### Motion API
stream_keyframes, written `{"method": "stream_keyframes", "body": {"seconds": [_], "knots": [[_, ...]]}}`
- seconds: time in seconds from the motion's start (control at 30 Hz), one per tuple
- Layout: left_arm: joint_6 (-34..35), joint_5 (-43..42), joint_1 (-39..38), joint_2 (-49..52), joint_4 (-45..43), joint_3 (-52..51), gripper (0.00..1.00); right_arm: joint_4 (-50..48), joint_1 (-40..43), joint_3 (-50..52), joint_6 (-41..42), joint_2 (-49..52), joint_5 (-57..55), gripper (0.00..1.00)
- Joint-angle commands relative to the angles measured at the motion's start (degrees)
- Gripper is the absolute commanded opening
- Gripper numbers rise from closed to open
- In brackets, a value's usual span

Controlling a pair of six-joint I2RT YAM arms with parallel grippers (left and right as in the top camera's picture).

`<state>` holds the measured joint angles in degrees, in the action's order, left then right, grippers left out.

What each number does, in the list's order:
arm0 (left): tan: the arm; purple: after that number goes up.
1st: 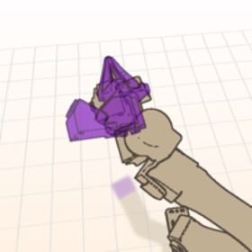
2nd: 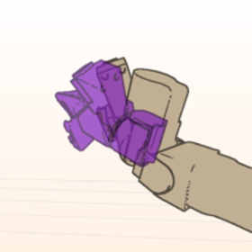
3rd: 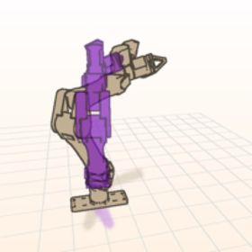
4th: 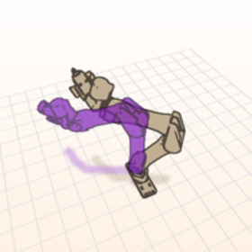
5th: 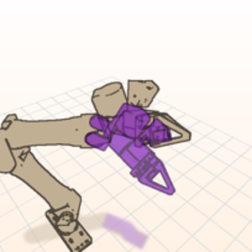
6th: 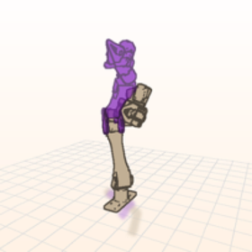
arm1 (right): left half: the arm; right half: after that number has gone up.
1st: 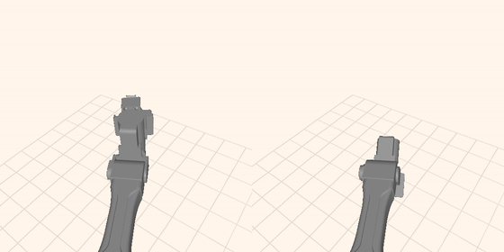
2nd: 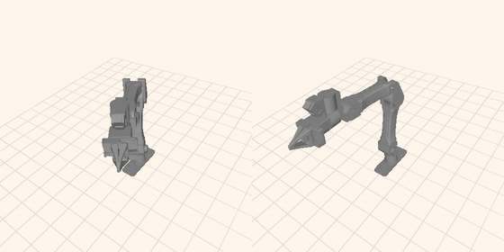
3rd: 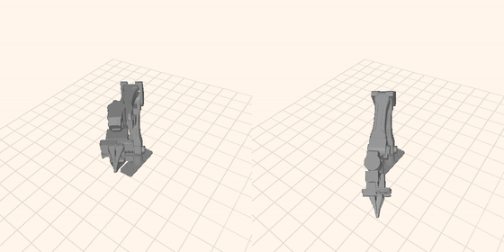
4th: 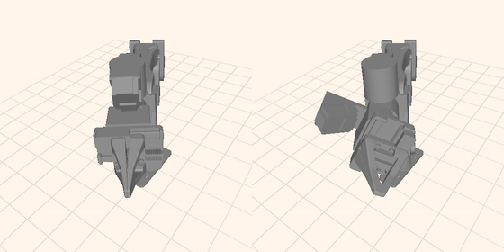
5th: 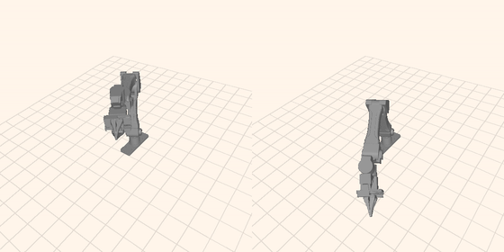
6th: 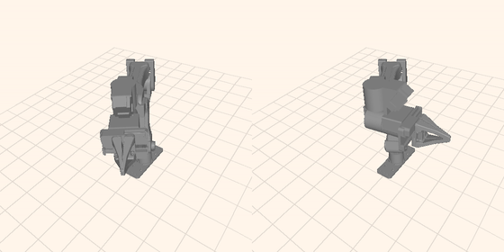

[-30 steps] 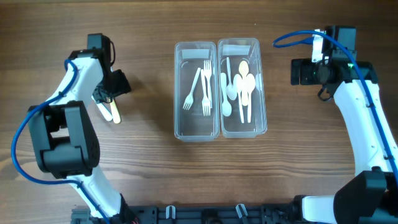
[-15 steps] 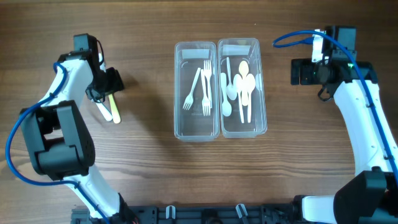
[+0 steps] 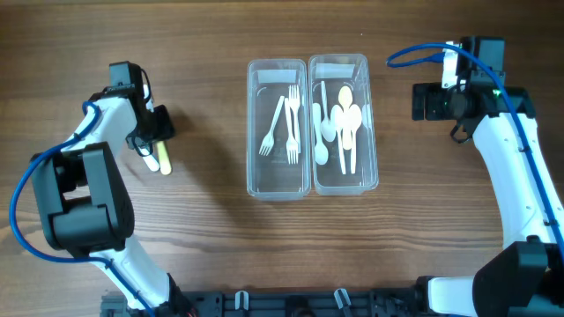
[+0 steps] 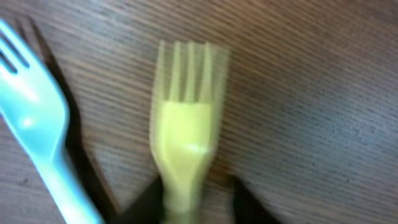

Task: Pack container
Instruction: 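Move the left gripper to the yellow fork and grasp it, then carry the yellow fork into the left container and release it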

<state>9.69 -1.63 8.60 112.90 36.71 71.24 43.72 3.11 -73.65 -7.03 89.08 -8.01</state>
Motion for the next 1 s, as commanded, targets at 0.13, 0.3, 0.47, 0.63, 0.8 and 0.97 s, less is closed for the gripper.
{"method": "stream_keyframes", "body": {"seconds": [0.13, 0.3, 0.47, 0.63, 0.8, 0.97], "knots": [[1.68, -4.39, -0.09, 1.57, 0.07, -1.42, 0.06, 0.0, 0.13, -1.01, -0.48, -0.81, -1.03, 1.0], [1.92, -7.13, -0.26, -0.55, 3.02, 2.29, 0.04, 0.0, 0.13, -1.01, -0.46, -0.81, -1.03, 1.0], [2.97, -7.78, -2.25, -5.7, 6.75, 7.19, 0.04, 0.0, 0.13, -1.01, -0.48, -0.81, -1.03, 1.0], [5.81, -8.48, -7.45, -13.75, 8.5, 9.46, 0.04, 0.0, 0.13, -1.01, -0.48, -0.81, -1.03, 1.0], [6.29, -11.47, -16.55, -20.24, 8.48, 9.46, 0.04, 0.0, 0.13, -1.01, -0.5, -0.81, -1.03, 1.0], [13.57, -11.39, -26.53, -21.68, 8.28, 9.46, 0.04, 0.0, 0.13, -1.01, -0.48, -0.81, -1.03, 1.0]]}}
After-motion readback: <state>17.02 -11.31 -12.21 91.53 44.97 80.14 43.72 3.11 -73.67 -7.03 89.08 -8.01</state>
